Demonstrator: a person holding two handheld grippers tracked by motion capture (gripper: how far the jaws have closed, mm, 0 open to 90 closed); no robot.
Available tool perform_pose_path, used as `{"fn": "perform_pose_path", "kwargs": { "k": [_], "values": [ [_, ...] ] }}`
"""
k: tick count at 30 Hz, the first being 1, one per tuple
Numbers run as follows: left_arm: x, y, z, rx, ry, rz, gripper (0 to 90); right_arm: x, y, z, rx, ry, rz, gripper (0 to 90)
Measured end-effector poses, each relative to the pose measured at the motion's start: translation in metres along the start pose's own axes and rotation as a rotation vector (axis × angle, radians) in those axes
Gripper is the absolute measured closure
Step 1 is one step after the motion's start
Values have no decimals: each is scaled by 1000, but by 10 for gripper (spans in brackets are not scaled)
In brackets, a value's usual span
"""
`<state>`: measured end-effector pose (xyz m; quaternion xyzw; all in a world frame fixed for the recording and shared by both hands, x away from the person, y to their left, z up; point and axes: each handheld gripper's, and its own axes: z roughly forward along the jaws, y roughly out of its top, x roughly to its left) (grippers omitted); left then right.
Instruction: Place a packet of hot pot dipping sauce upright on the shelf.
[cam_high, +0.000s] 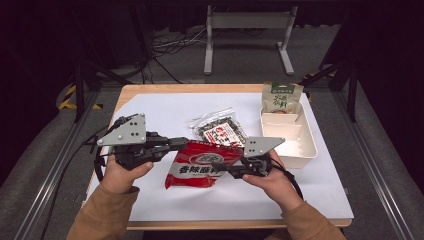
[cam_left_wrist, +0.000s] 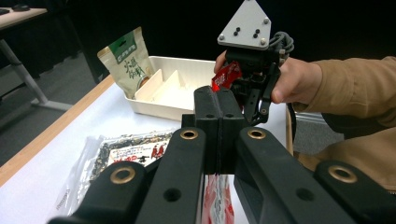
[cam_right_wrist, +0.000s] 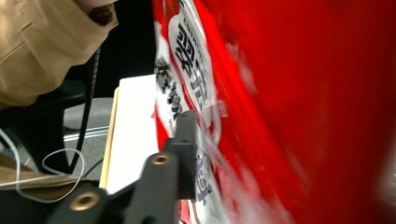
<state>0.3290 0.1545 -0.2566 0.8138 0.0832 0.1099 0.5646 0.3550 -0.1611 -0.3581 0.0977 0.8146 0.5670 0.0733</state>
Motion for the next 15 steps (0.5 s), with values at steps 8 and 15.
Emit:
{"fn": "perform_pose_path", "kwargs": {
  "k": [8,15],
  "values": [
    [2,-2,-2,-14,9,-5,900,-1,2,-4,-4,33,-9,878],
    [3,-3,-6,-24,12,-10,900,1,7,-7,-6,48,6,893]
  ]
}}
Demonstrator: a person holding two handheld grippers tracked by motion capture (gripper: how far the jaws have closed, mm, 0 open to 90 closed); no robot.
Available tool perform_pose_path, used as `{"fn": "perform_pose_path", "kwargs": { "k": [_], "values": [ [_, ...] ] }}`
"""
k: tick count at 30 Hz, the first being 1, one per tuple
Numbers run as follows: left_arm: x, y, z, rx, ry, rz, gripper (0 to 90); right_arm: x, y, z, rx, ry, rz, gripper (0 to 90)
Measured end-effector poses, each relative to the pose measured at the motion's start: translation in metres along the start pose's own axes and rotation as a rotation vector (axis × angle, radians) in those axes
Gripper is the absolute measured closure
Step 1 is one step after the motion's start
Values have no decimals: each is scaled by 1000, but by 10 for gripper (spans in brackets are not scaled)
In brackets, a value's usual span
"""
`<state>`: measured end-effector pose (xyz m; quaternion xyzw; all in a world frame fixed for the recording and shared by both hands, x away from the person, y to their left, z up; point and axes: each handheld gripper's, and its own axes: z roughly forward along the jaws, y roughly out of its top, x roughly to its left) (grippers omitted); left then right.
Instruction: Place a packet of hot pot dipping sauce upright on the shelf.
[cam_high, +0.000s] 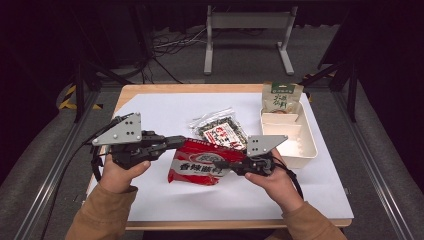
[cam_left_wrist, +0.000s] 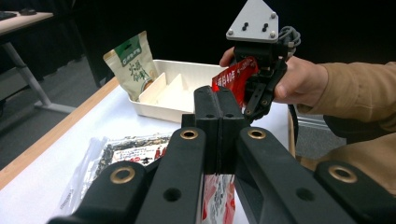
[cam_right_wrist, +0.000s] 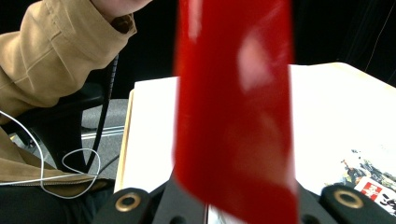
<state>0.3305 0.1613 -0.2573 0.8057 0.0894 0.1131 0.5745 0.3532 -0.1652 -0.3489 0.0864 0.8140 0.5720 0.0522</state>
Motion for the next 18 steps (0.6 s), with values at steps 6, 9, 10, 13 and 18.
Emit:
{"fn": "perform_pose_path", "kwargs": {
  "k": [6,9,10,13,18],
  "values": [
    [2,-2,-2,-11,7,-15,900,2,9,-5,27,6,5,894],
    [3,-3,-3,-21,5,-21,900,2,15,-10,46,7,9,894],
    [3,-3,-3,-21,5,-21,900,2,17,-11,53,8,12,894],
    [4,-4,-3,-29,-2,-31,900,2,19,-13,61,8,12,895],
    [7,-6,-3,-33,-2,-50,880,-1,29,-19,95,4,13,895]
  ]
}}
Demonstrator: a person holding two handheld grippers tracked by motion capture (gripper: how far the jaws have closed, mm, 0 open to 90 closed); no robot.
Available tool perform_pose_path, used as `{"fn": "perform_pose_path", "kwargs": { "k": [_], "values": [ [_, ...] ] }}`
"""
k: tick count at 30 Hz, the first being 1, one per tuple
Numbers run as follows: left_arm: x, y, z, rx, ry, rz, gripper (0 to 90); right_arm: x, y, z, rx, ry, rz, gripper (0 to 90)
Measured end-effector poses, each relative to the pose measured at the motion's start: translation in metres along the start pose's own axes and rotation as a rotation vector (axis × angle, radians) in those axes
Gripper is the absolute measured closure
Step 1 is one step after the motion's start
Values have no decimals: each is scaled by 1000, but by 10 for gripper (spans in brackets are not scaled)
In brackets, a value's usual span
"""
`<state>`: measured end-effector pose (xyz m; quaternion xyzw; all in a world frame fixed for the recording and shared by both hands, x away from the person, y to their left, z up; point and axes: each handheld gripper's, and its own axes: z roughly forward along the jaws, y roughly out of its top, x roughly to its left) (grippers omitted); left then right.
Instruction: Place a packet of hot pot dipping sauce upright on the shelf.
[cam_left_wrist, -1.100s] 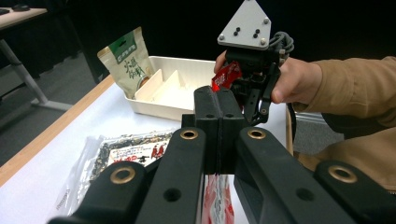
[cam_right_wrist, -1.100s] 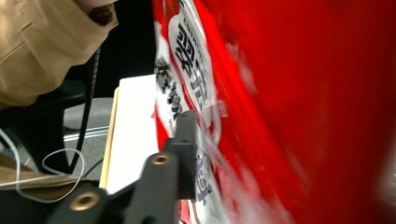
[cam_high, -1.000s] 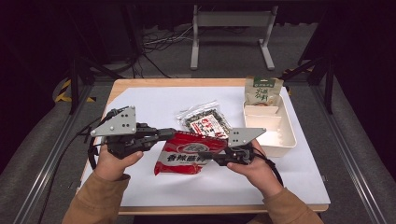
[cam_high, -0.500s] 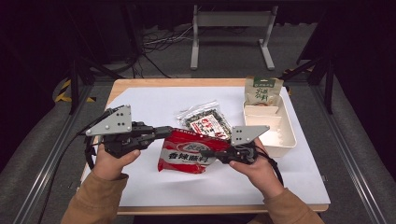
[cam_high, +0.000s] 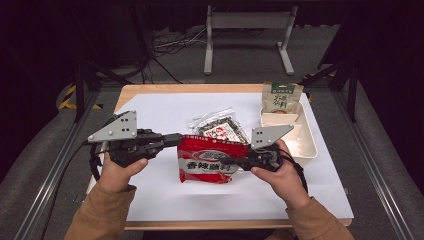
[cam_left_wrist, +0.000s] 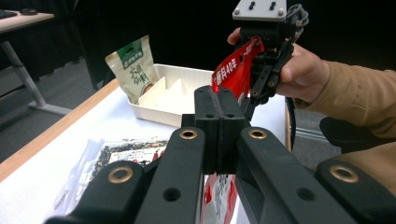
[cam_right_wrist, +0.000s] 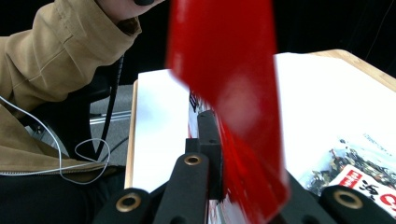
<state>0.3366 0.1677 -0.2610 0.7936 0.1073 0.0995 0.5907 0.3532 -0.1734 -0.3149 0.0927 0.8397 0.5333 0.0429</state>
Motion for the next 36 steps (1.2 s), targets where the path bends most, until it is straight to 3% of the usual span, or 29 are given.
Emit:
{"fn": "perform_pose_path", "kwargs": {
  "k": [3,5,9,24,36],
  "values": [
    [2,-1,0,-6,4,-7,798,-2,2,-4,9,-7,5,894],
    [2,-2,0,-3,20,-11,687,-4,5,-8,17,-15,4,895],
    [3,-3,1,6,44,-16,546,-5,8,-13,32,-25,1,894],
    [25,-25,-1,38,140,-71,455,-21,25,-49,81,-99,4,894],
    [43,-45,1,48,190,-116,415,-39,37,-79,109,-162,2,894]
  ]
}}
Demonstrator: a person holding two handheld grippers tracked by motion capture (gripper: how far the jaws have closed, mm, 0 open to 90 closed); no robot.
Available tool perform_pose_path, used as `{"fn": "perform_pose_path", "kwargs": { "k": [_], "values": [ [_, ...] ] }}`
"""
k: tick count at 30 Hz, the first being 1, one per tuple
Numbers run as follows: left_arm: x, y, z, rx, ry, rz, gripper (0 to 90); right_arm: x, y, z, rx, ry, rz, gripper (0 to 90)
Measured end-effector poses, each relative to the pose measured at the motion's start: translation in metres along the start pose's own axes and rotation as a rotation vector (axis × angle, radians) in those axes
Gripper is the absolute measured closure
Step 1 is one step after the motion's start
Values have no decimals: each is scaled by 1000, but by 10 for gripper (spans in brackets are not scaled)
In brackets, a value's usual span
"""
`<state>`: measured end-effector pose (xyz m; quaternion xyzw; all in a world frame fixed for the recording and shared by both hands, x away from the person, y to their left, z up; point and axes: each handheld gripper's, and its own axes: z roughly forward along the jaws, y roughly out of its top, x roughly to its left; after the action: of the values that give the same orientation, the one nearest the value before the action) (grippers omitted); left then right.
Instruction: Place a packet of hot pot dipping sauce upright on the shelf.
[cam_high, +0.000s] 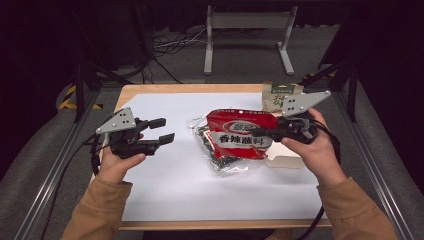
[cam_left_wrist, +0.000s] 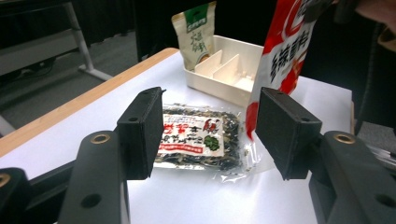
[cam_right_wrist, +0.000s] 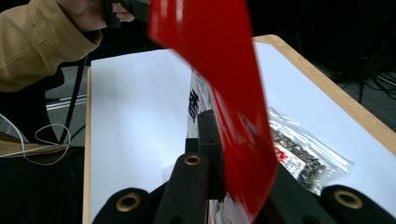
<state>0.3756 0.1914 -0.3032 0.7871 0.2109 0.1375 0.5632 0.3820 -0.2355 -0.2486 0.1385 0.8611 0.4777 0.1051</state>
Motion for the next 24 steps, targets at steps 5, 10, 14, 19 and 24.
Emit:
{"fn": "perform_pose_path", "kwargs": {
  "k": [5,10,14,19,24],
  "values": [
    [9,-9,3,6,15,-22,394,-8,5,-9,5,-17,3,894],
    [13,-14,4,6,25,-43,380,-16,8,-14,13,-34,9,894],
    [17,-18,4,13,32,-44,374,-25,9,-20,10,-52,17,893],
    [22,-23,4,21,39,-54,369,-36,8,-25,13,-73,29,893],
    [24,-27,5,24,37,-71,362,-48,6,-32,10,-94,38,893]
  ]
}}
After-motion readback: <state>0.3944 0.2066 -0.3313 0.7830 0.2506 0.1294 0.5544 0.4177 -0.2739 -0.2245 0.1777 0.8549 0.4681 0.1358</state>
